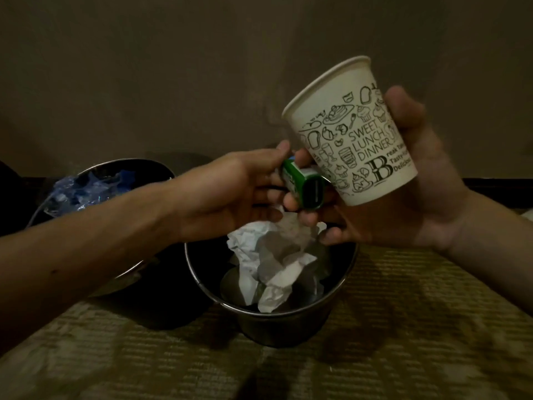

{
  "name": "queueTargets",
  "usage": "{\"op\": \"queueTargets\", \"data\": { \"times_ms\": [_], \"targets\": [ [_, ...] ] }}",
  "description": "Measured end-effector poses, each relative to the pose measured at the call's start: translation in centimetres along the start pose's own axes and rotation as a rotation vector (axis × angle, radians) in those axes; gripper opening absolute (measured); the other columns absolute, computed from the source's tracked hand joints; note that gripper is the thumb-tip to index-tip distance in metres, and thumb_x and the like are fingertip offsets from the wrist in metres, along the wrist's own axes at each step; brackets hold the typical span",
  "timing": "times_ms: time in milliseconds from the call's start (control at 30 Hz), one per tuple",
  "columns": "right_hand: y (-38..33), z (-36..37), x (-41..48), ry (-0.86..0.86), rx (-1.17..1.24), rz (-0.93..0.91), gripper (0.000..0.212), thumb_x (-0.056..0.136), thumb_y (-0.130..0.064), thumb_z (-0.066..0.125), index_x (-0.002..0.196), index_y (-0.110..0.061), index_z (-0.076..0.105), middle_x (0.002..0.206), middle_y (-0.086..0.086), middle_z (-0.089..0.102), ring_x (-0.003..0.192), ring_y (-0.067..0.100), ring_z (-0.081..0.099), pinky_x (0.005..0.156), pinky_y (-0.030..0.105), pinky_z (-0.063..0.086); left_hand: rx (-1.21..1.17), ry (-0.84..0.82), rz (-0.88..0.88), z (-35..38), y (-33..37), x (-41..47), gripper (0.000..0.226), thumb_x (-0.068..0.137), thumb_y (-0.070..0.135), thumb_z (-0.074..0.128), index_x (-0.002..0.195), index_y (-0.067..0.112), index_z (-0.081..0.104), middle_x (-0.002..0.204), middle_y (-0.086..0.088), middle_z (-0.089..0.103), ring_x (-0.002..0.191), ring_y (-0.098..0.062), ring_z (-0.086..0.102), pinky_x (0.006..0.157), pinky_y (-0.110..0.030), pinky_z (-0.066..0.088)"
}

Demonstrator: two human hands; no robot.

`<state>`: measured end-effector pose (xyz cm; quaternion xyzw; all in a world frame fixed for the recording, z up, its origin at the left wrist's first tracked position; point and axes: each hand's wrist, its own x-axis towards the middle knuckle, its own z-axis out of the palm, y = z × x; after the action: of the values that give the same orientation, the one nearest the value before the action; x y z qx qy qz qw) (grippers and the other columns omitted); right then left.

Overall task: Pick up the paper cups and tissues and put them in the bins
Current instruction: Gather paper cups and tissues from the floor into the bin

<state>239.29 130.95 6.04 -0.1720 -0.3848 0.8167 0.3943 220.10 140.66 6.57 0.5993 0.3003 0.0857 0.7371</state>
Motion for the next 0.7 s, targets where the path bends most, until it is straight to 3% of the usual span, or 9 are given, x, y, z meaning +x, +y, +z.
{"op": "queueTargets", "data": {
  "times_ms": [133,300,433,500,567,700],
  "targets": [
    [-0.2,0.0,-1.0,0.174,-0.075,-0.001,0.072,0.068,-0.064,0.065,0.118,-0.013,0.065,0.113,0.013,0.063,0.103,0.031,0.060,0.079,0.038,0.049,0.027,0.228,0.088,-1.2,1.5,-0.7,0.039,0.075,0.041,0.063,0.104,0.015,0.065,0.077,0.000,0.069,0.061,-0.008,0.060,0.058,-0.020,0.054],
    [-1.0,0.1,-2.1,0.482,-0.175,-0.033,0.071,0.069,-0.064,0.063,0.114,-0.010,0.067,0.100,0.010,0.062,0.079,0.021,0.059,0.063,0.031,0.048,0.412,0.441,0.096,-2.9,0.2,-0.7,0.018,0.082,0.027,0.073,0.092,0.015,0.066,0.071,0.002,0.069,0.060,-0.011,0.065,0.053,-0.021,0.054],
    [-0.8,0.3,-2.1,0.626,-0.247,-0.053,0.054,0.065,-0.057,0.069,0.104,-0.020,0.075,0.105,0.007,0.070,0.077,0.019,0.067,0.064,0.032,0.052,0.818,0.364,0.014,-3.2,-1.8,0.0,0.019,0.076,0.040,0.077,0.085,0.028,0.065,0.072,0.004,0.070,0.064,-0.006,0.066,0.055,-0.021,0.051],
    [-0.5,0.2,-2.0,0.682,-0.312,-0.022,0.046,0.060,-0.057,0.072,0.093,-0.025,0.079,0.102,0.004,0.073,0.082,0.016,0.070,0.064,0.030,0.057,1.077,0.295,-0.005,-2.9,-2.6,0.3,0.023,0.074,0.051,0.076,0.083,0.036,0.062,0.078,0.013,0.066,0.069,0.002,0.063,0.054,-0.010,0.044],
    [-0.1,-0.1,-1.7,0.720,-0.422,0.012,0.045,0.058,-0.060,0.071,0.089,-0.028,0.079,0.099,0.002,0.074,0.081,0.013,0.070,0.061,0.026,0.057,1.169,0.232,0.007,-2.6,-3.2,0.6,0.025,0.074,0.054,0.075,0.086,0.035,0.061,0.080,0.017,0.064,0.073,0.006,0.061,0.052,-0.006,0.040],
    [0.4,-0.2,-1.1,0.789,-0.594,0.008,0.049,0.061,-0.065,0.068,0.087,-0.024,0.077,0.079,0.000,0.072,0.064,0.009,0.066,0.049,0.020,0.050,1.204,0.173,0.026,-2.8,-3.6,0.9,0.028,0.077,0.054,0.072,0.093,0.034,0.063,0.088,0.017,0.063,0.083,0.005,0.058,0.064,-0.010,0.042]
  ]
}}
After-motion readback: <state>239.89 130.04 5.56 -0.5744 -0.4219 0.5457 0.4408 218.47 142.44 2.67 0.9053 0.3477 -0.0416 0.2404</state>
